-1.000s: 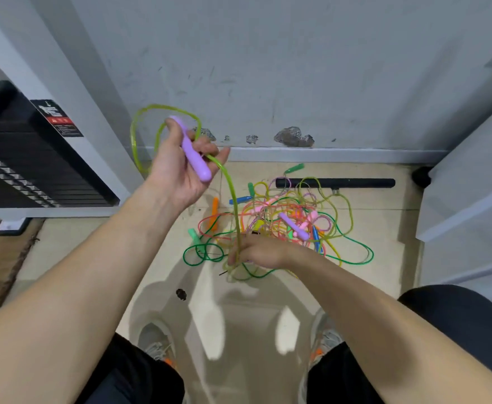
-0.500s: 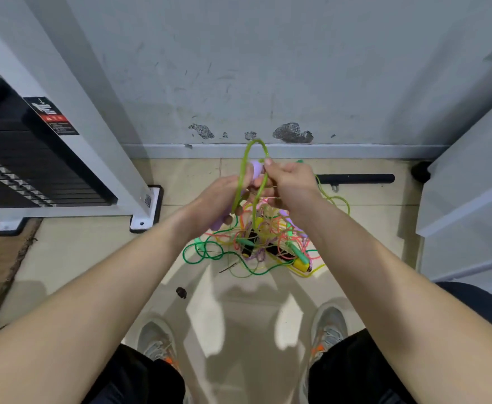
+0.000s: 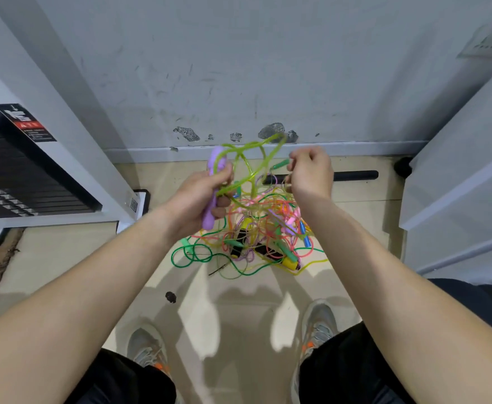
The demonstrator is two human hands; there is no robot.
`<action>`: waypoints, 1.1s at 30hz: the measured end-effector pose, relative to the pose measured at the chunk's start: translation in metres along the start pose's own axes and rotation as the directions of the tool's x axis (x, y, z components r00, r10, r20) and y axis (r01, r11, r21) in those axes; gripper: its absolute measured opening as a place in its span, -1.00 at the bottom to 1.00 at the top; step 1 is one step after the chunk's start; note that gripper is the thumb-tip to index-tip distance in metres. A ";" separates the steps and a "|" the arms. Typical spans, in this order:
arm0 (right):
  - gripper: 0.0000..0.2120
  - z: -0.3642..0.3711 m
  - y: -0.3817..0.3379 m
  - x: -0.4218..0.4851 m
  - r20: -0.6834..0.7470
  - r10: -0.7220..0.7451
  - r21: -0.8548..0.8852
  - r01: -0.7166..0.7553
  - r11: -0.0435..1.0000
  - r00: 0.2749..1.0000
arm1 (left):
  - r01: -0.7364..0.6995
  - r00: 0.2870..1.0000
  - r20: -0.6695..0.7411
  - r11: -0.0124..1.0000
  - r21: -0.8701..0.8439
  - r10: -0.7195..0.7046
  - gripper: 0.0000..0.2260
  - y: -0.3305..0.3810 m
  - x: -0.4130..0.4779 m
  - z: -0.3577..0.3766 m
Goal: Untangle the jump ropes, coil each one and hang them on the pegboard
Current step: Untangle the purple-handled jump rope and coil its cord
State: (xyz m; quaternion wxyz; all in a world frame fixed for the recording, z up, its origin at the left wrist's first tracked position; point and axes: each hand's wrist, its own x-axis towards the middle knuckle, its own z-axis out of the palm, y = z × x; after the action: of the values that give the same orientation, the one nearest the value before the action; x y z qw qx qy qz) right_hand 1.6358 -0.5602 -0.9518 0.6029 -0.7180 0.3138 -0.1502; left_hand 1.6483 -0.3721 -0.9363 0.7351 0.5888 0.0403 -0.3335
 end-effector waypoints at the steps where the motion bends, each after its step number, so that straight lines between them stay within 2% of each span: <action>1: -0.86 -0.004 0.014 0.002 0.031 -0.033 -0.138 0.037 0.990 0.999 | 0.024 1.000 0.018 0.997 -0.077 -0.022 -0.80 0.008 -0.001 -0.001; 2: -0.80 -0.008 0.027 -0.001 0.164 -0.030 -0.254 0.072 0.965 0.986 | 0.051 0.998 0.044 0.988 -0.144 -0.045 -0.80 0.015 -0.003 0.000; 3: -0.67 -0.010 0.042 -0.003 0.355 0.003 -0.343 0.128 0.930 0.935 | 0.071 0.996 0.067 0.978 -0.194 -0.059 -0.79 0.022 -0.004 0.000; 5: -0.50 -0.009 0.066 -0.013 0.637 0.132 -0.478 0.254 0.841 0.760 | 0.082 0.992 0.114 0.963 -0.256 -0.054 -0.78 0.033 -0.007 0.001; 6: -0.55 -0.007 0.077 -0.017 0.708 0.192 -0.521 0.319 0.792 0.680 | 0.072 0.990 0.134 0.957 -0.281 -0.035 -0.78 0.038 -0.008 0.000; 7: -0.69 -0.005 0.089 -0.018 0.740 0.248 -0.565 0.378 0.734 0.626 | 0.052 0.990 0.144 0.949 -0.312 -0.006 -0.78 0.043 -0.008 -0.002; 8: -0.83 -0.005 0.099 -0.018 0.736 0.301 -0.617 0.418 0.667 0.606 | 0.012 0.991 0.130 0.937 -0.349 0.036 -0.77 0.047 -0.007 -0.005; 9: -0.85 -0.008 0.107 -0.015 0.718 0.334 -0.657 0.436 0.615 0.611 | -0.049 0.993 0.082 0.919 -0.392 0.088 -0.76 0.051 -0.004 -0.009; 11: -0.71 -0.018 0.118 -0.005 0.663 0.357 -0.718 0.423 0.552 0.659 | -0.223 0.975 -0.103 0.883 -0.412 0.198 -0.73 0.056 0.002 -0.021; 13: -0.63 -0.024 0.113 -0.001 0.622 0.290 -0.701 0.352 0.620 0.728 | -0.386 0.893 -0.324 0.903 -0.189 0.314 -0.77 0.053 0.010 -0.038; 15: -0.61 -0.019 0.091 -0.002 0.593 0.152 -0.592 0.300 0.748 0.791 | -0.373 0.801 -0.430 0.909 0.185 0.416 -0.81 0.039 0.020 -0.053; 16: -0.63 -0.014 0.074 -0.008 0.593 0.085 -0.495 0.279 0.823 0.800 | -0.313 0.792 -0.426 0.891 0.330 0.436 -0.83 0.028 0.024 -0.055; 18: -0.68 0.000 0.041 -0.018 0.602 -0.002 -0.257 0.195 0.947 0.799 | -0.204 0.843 -0.352 0.848 0.490 0.406 -0.87 0.005 0.030 -0.049; 21: -0.78 0.008 0.000 -0.026 0.603 -0.094 0.036 0.091 0.995 0.792 | -0.186 0.943 -0.160 0.860 0.475 0.293 -0.86 -0.024 0.027 -0.019; 23: -0.84 0.010 -0.017 -0.026 0.586 -0.126 0.237 -0.021 0.971 0.800 | -0.219 0.967 -0.041 0.899 0.380 0.253 -0.85 -0.036 0.020 0.003; 25: -0.85 0.008 -0.028 -0.025 0.569 -0.078 0.377 -0.176 0.909 0.818 | -0.265 0.961 0.028 0.891 0.368 0.274 -0.76 -0.043 0.014 0.017; 28: -0.81 0.002 -0.033 -0.023 0.578 -0.004 0.480 -0.336 0.810 0.816 | -0.327 0.939 0.037 0.853 0.406 0.343 -0.64 -0.045 0.008 0.027; 31: -0.78 -0.003 -0.032 -0.023 0.615 0.022 0.492 -0.406 0.770 0.788 | -0.387 0.872 -0.042 0.738 0.553 0.489 -0.77 -0.043 0.007 0.029; 33: -0.75 -0.004 -0.031 -0.026 0.633 0.022 0.489 -0.421 0.764 0.774 | -0.389 0.880 0.017 0.699 0.600 0.475 -0.93 -0.041 0.005 0.031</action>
State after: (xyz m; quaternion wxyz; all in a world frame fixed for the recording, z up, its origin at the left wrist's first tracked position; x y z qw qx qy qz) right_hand 1.6220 -0.5445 -0.9169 0.8804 -0.4508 0.1318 0.0659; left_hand 1.6198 -0.4053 -0.9636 0.5697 0.8006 -0.1529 -0.1053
